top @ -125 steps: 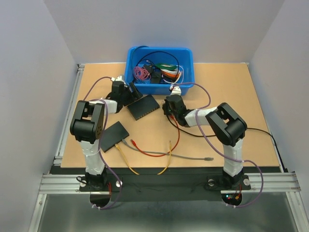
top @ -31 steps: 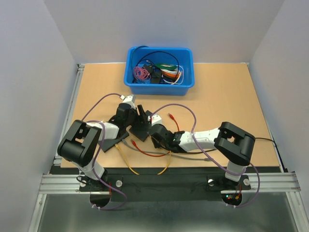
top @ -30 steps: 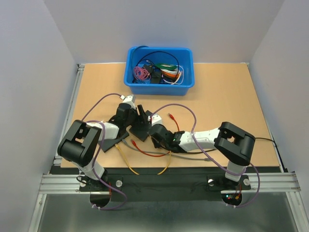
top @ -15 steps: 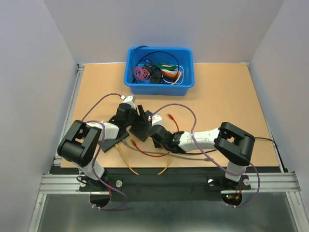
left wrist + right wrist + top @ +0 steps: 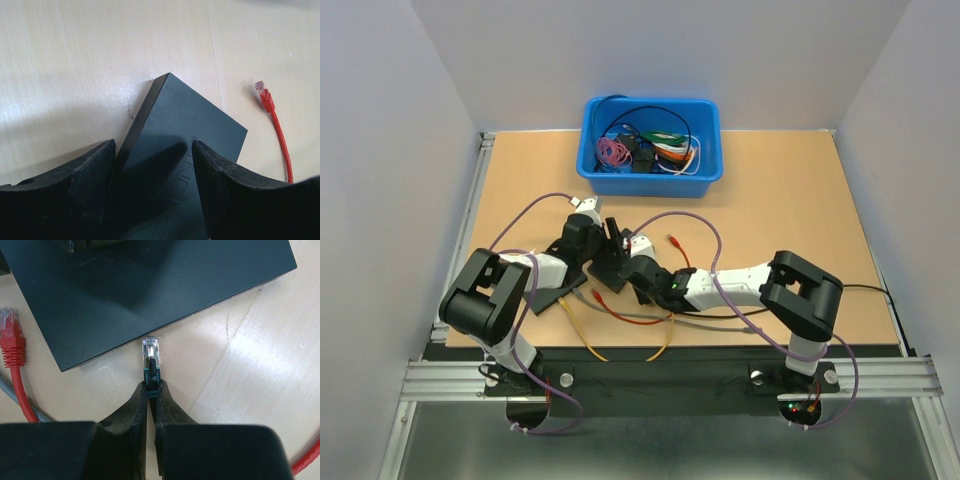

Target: Insert the plug into the switch port

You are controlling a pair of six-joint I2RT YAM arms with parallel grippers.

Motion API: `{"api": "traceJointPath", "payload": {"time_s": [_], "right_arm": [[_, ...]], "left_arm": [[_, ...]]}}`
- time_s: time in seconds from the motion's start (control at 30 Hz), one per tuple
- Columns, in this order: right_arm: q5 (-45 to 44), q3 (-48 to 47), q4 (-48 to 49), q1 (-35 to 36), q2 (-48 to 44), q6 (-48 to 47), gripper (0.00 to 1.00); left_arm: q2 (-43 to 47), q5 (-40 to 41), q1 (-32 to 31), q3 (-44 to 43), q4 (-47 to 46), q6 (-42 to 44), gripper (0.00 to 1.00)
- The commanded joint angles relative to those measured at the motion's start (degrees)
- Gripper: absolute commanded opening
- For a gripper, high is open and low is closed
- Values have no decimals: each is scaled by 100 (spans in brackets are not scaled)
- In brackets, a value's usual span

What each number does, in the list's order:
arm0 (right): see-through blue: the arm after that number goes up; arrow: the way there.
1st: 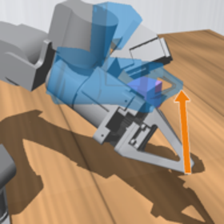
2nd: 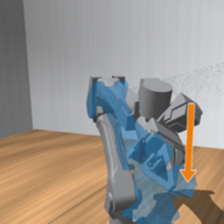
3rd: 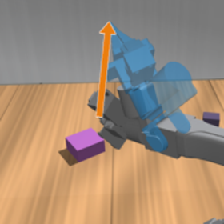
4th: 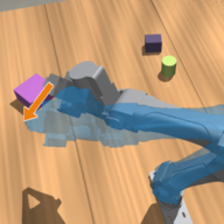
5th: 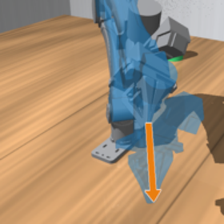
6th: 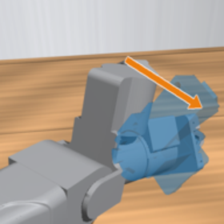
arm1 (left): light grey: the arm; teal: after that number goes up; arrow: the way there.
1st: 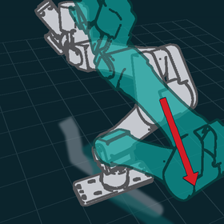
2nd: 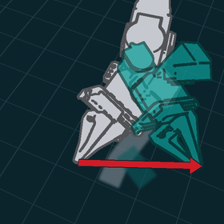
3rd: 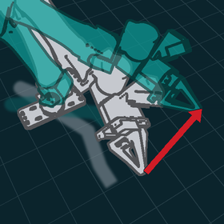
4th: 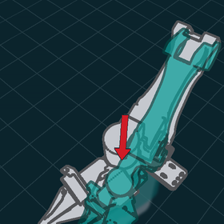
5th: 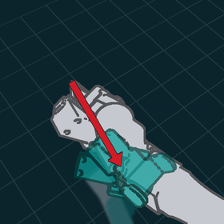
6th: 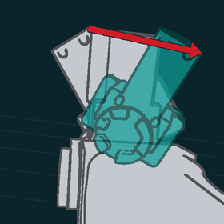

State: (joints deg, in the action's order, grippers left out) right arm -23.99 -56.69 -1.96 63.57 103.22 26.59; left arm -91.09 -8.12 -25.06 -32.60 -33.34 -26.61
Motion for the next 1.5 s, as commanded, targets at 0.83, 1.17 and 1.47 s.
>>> {"api": "traceJointPath", "payload": {"time_s": [0.83, 1.17, 1.47], "right_arm": [[-1002, -835, -103, 191, 84, -330, 1], [-397, -862, 28, 199, 383, -628, 0], [-308, -590, 441, 200, 182, -962, 0]], "left_arm": [[-243, 65, -228, -177, 249, 103, 72], [-269, 30, -280, -194, 249, 139, 72], [-330, 47, -377, -229, 249, 165, 70]]}}
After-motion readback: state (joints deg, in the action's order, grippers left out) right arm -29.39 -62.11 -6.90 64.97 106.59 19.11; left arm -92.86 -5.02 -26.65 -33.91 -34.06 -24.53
